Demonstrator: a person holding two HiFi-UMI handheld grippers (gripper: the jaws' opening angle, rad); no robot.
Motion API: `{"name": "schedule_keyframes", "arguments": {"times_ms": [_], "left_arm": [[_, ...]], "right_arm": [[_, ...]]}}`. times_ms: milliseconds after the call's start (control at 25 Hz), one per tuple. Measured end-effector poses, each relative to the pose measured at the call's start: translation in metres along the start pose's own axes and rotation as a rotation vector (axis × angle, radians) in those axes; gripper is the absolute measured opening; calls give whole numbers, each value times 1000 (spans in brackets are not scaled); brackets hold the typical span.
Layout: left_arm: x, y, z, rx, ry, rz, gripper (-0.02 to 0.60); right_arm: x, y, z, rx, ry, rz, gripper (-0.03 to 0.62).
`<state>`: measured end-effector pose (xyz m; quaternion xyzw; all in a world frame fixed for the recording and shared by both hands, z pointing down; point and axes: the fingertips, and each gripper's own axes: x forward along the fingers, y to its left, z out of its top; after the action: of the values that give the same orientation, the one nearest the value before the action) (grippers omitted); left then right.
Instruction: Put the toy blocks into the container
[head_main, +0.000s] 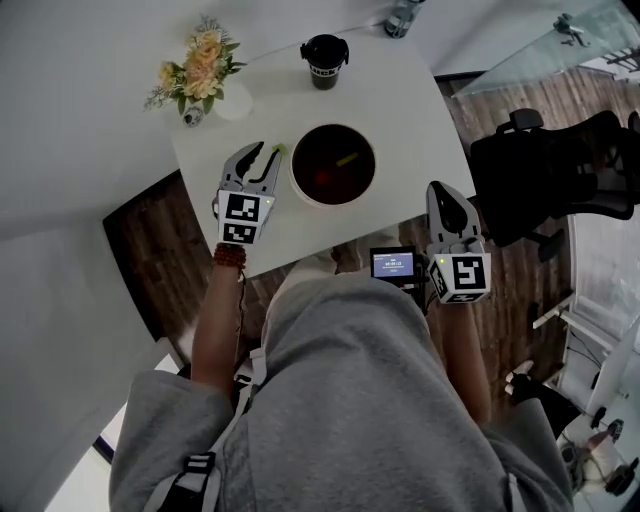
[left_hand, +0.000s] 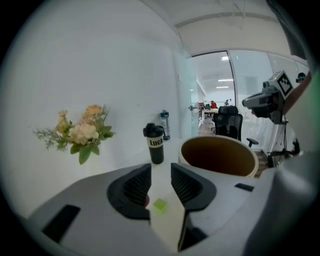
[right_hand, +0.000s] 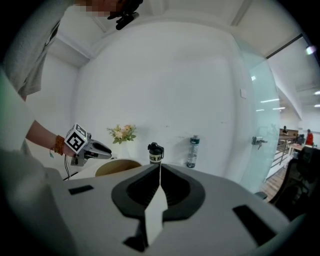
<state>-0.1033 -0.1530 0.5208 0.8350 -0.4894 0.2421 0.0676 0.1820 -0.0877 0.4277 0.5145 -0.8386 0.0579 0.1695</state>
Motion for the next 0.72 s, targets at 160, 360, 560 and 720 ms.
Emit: {"name": "schedule_keyframes", "arguments": {"times_ms": [160,360,560,720], "left_arm": [[25,10,-47,-82,63,4,126],[55,11,-95,-124,170,22,132],[71,9,-121,-170,235,-7,165],[81,7,-136,-177,281,-42,175]], "right_arm": [[-7,-20,-1,5,12,-38,7],[-13,-32,-3,20,23,-77,6],[-11,-33,-5,27,32,-83,7],[-7,-34,-7,33,40,-89,6]]}}
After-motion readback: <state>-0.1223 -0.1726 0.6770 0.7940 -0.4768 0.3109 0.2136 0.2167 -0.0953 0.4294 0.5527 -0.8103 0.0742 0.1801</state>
